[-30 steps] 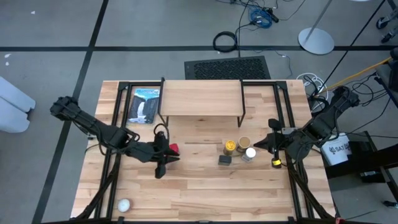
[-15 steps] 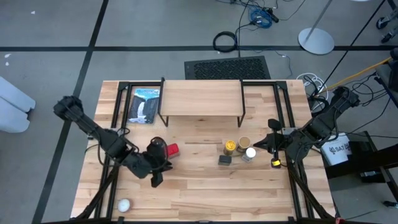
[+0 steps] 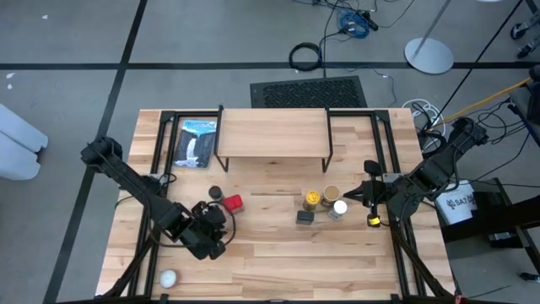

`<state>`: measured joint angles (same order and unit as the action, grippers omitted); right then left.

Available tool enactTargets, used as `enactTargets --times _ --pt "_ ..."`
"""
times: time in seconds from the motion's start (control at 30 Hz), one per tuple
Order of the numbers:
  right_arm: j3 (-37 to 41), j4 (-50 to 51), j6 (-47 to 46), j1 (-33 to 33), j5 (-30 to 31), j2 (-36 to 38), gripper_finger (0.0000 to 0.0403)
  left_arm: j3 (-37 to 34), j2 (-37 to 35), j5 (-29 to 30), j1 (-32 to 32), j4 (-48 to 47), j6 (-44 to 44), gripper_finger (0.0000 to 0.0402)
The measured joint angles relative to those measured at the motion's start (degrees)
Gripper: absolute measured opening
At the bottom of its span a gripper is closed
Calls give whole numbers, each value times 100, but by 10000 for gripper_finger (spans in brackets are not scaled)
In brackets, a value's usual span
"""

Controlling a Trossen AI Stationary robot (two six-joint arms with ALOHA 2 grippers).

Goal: Shelf spices
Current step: Put the brown seasoning bottle on the shelf

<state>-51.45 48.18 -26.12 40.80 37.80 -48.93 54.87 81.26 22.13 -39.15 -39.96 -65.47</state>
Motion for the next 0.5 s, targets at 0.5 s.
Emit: enactTargets --times 0.5 --pt "0 15 26 0 -21 0 0 0 564 508 -11 -171 -181 199"
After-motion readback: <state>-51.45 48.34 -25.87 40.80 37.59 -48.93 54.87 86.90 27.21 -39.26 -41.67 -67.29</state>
